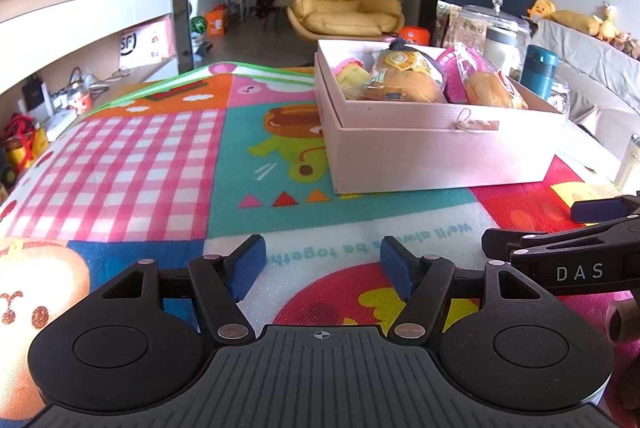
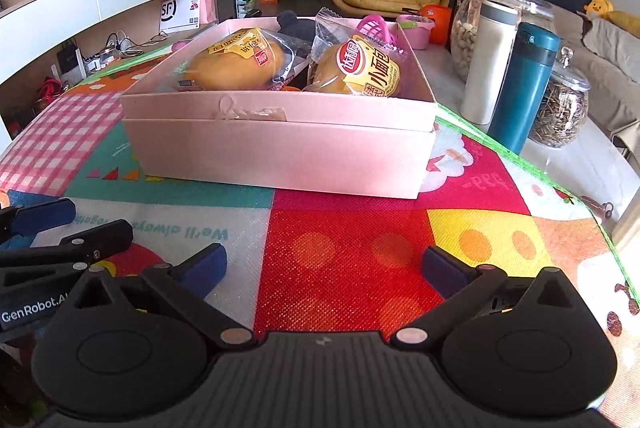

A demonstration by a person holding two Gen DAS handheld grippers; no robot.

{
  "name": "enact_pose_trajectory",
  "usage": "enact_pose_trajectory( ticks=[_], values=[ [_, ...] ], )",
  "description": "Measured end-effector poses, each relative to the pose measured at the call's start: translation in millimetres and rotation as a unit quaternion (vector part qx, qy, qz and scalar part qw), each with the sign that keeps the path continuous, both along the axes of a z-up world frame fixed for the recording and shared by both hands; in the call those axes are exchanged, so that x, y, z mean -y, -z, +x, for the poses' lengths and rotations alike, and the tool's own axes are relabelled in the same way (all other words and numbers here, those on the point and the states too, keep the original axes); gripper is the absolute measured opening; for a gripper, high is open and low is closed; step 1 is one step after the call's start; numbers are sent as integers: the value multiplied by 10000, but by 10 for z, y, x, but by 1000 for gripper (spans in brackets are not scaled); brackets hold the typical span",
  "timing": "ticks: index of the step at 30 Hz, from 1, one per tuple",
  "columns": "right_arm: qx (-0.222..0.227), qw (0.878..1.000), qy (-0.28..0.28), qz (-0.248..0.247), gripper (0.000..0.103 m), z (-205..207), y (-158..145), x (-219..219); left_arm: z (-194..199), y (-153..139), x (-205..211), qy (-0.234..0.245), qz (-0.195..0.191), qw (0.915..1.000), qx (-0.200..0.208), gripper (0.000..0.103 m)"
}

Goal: Organize objects

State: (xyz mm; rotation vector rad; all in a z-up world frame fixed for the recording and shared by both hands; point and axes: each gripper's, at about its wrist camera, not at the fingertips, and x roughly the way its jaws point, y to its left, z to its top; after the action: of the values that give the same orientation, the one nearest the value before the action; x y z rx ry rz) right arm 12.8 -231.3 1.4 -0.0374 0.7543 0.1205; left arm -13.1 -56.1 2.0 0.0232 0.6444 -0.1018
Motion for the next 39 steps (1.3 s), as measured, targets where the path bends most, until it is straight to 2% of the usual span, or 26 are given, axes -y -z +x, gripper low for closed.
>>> enact_pose_trajectory(
  ticks=[39],
  values=[
    [46, 10000, 45, 60, 103, 13, -2, -9, -2, -7, 3, -20, -15, 10000, -2, 71]
  ],
)
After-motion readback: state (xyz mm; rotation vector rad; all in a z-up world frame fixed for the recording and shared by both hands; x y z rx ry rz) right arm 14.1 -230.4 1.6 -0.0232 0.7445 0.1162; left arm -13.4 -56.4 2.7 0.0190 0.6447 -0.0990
